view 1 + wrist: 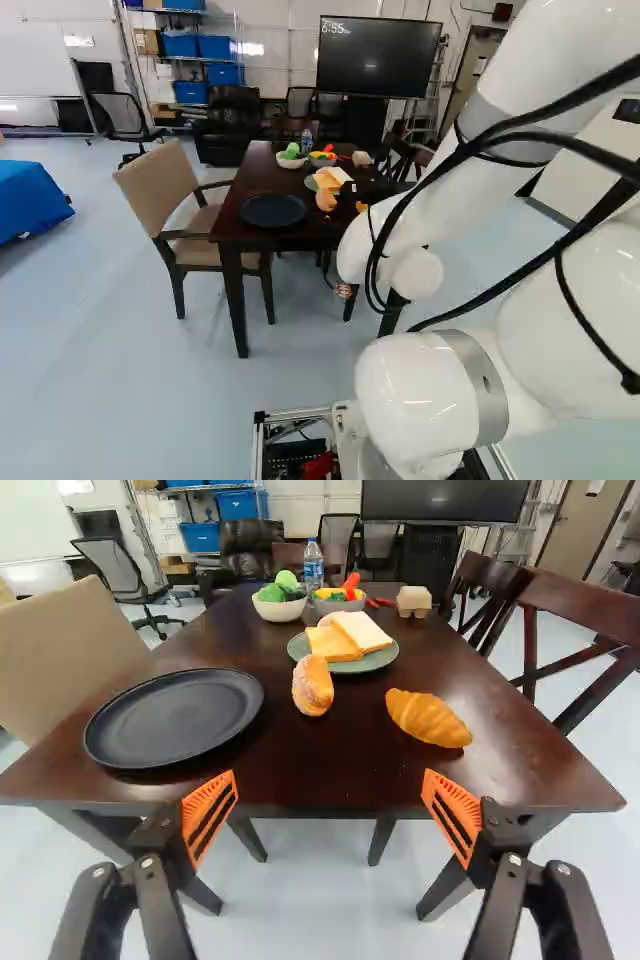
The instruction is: Move the croissant to the empty plate
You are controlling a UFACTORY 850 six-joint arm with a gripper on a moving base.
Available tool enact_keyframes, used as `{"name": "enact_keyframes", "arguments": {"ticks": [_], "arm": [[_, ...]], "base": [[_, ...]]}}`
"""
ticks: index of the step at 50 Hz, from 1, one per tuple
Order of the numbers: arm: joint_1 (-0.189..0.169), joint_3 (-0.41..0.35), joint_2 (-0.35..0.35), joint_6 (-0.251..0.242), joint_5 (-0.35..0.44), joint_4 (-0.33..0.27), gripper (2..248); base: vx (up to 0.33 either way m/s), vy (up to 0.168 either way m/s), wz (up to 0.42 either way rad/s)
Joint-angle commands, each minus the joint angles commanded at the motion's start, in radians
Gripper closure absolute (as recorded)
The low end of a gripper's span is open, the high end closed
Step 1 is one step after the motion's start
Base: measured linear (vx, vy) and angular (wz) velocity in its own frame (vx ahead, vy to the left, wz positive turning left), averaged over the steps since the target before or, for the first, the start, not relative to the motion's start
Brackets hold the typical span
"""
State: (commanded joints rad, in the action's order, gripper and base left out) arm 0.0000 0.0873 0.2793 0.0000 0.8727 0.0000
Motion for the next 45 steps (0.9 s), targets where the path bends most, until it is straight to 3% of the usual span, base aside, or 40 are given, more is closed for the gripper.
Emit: {"name": "enact_keyframes", "arguments": {"ticks": [19, 45], "arm": [[0.000, 0.000, 0.000, 0.000, 0.000, 0.000, 3], [-0.006, 0.018, -0.009, 0.000, -0.012, 0.000, 3]], "base": [[0.174, -0.062, -0.010], [-0.004, 0.001, 0.000]]}}
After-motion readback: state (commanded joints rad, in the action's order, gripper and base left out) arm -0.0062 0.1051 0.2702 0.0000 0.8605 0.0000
